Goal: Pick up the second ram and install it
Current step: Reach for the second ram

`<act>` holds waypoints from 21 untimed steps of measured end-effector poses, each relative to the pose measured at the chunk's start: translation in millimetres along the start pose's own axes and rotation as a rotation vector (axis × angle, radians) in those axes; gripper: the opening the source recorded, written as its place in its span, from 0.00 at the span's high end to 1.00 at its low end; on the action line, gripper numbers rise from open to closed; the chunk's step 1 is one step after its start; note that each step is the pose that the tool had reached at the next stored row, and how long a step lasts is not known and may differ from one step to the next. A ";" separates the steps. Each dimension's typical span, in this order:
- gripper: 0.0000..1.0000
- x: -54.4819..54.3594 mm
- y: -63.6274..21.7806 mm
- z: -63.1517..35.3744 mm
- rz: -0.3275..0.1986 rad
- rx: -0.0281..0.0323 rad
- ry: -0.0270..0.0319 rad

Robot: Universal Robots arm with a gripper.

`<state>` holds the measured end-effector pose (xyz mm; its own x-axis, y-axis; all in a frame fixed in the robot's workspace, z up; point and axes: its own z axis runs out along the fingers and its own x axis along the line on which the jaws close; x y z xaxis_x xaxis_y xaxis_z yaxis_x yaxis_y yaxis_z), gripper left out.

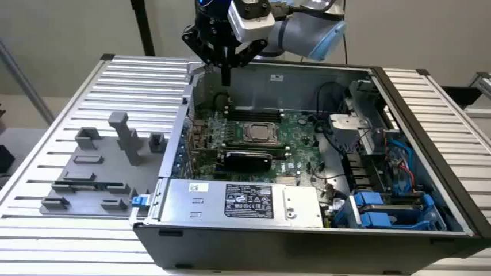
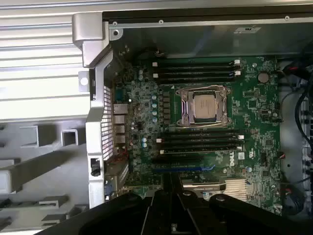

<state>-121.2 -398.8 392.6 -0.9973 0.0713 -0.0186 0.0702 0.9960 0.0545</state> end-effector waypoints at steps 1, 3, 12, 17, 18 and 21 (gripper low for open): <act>1.00 0.0 0.0 0.0 0.000 -0.0002 0.0000; 1.00 0.0 0.0 0.0 0.000 -0.0004 0.0000; 1.00 12.8 -5.4 -0.5 0.000 -0.0009 0.0000; 1.00 34.9 -16.7 -1.5 0.000 -0.0009 0.0000; 1.00 39.2 -19.0 -1.7 0.000 -0.0009 0.0000; 1.00 52.3 -25.7 -2.4 0.000 -0.0008 0.0001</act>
<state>-175.2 -420.7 392.7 -0.9973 0.0713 -0.0185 0.0702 0.9960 0.0553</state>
